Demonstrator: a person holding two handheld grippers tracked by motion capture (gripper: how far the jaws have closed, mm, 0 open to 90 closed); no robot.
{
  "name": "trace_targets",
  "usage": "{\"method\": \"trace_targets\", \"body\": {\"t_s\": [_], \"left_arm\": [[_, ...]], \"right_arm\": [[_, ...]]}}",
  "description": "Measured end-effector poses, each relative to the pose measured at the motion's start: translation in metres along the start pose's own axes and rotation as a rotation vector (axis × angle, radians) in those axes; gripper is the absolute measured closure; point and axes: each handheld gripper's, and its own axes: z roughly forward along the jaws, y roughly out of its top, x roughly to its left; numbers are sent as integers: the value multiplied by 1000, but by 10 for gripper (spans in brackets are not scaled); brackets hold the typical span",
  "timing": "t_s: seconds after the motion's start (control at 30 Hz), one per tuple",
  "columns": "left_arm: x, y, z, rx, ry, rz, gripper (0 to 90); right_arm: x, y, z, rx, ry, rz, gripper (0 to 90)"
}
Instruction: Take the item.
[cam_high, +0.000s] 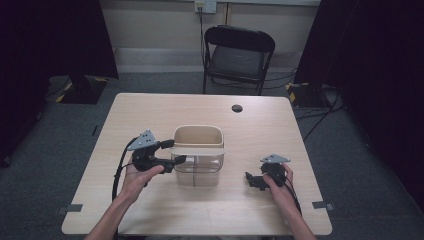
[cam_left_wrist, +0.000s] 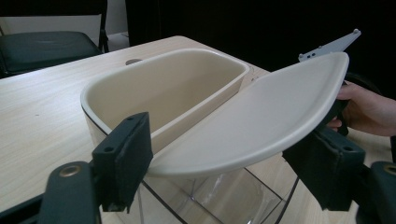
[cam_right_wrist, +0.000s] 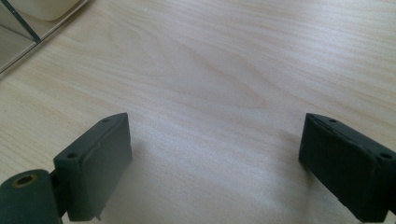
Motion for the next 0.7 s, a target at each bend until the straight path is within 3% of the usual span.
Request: {"method": "trace_targets", "body": {"t_s": [0.2, 0.7], "left_arm": [[0, 2, 0, 11, -18, 5, 315], [2, 9, 5, 32, -25, -6, 370]], "right_arm": [[0, 0, 0, 0, 0, -2, 87], [0, 0, 0, 1, 1, 0, 87]]}}
